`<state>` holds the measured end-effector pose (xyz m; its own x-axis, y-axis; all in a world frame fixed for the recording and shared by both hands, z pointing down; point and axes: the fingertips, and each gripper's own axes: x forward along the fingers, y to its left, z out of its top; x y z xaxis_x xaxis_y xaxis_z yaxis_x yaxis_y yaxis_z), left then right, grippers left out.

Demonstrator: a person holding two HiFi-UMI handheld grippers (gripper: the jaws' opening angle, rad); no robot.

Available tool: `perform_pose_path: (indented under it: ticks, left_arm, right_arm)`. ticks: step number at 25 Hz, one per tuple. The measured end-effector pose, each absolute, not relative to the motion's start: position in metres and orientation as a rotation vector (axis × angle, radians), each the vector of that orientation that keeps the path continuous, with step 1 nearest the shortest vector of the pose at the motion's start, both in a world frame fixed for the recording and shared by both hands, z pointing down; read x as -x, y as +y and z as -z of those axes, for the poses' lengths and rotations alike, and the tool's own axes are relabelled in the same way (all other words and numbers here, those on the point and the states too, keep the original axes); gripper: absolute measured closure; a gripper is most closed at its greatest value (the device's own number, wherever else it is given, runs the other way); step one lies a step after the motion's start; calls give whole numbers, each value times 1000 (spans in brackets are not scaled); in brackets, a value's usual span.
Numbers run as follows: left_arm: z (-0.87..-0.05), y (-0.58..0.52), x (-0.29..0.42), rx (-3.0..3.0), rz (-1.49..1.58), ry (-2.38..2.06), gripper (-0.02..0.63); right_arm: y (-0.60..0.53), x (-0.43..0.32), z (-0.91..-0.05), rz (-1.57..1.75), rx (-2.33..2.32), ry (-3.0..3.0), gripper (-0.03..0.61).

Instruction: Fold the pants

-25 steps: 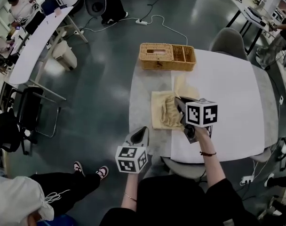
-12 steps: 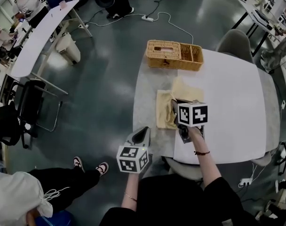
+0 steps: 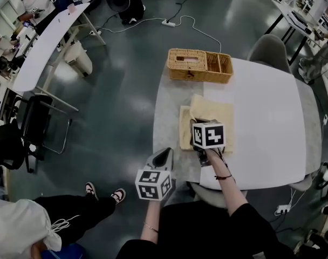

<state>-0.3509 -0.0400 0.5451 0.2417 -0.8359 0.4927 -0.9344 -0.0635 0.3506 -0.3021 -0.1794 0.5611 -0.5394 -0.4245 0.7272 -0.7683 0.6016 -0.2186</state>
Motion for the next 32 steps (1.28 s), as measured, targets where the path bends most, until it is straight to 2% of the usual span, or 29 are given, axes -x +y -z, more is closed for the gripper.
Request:
perform_pose_path:
  ticks: [15, 18, 24, 32]
  left_arm:
    - [-546, -35, 354, -1909, -204, -1621, 606]
    - [-545, -33, 356, -1908, -202, -1623, 606]
    - [-544, -33, 359, -1914, -199, -1625, 606]
    - [-537, -40, 355, -1940, -183, -1614, 606]
  right_arm:
    - [-170, 313, -574, -615, -958, -2177, 542]
    - [-168, 318, -572, -603, -966, -2193, 476]
    - [-167, 327, -563, -599, -969, -2279, 419]
    - [-159, 321, -539, -693, -932, -2427, 405]
